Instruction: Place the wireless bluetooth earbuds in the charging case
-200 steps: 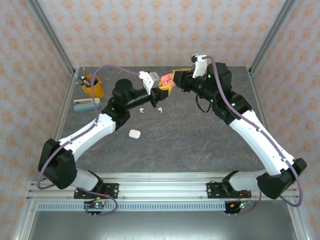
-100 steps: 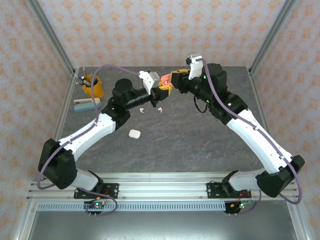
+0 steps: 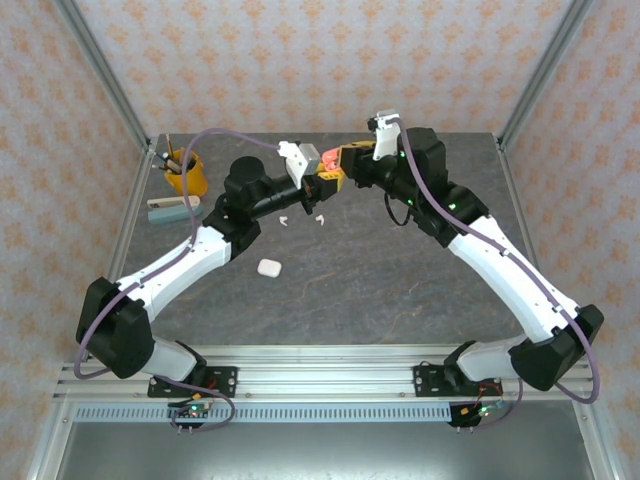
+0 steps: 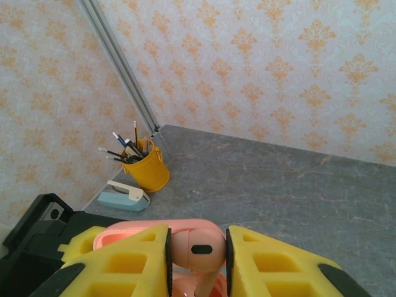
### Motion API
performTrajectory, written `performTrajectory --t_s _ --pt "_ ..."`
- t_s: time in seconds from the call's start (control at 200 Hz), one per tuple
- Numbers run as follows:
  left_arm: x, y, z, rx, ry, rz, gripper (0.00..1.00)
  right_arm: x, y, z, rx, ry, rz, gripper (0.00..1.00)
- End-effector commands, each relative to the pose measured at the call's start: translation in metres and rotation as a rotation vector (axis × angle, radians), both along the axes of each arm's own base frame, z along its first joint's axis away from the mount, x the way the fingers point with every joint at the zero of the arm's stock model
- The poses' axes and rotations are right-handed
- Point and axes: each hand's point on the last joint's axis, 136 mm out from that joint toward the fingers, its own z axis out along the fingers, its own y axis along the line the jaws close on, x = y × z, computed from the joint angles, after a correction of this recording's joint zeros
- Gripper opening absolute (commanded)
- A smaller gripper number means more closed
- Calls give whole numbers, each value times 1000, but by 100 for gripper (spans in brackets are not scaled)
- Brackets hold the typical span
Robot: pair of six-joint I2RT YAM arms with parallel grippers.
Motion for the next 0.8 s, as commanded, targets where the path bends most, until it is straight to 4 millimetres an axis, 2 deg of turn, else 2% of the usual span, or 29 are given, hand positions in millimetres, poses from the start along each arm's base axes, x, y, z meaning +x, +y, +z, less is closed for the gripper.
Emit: performTrajectory --t_s 0.0,0.315,0.596,0.796 --pt "-8 -3 18 -21 -31 -24 0 3 -1 -4 -14 -13 -17 27" --pt "-8 -3 21 -22 -37 -26 0 4 -2 -15 -46 -5 -21 26" --pt "-8 -3 22 -23 -40 -21 0 -4 3 -19 -44 3 29 26" --pt "-5 -4 20 -24 -36 -19 0 -9 2 -19 -41 6 40 31"
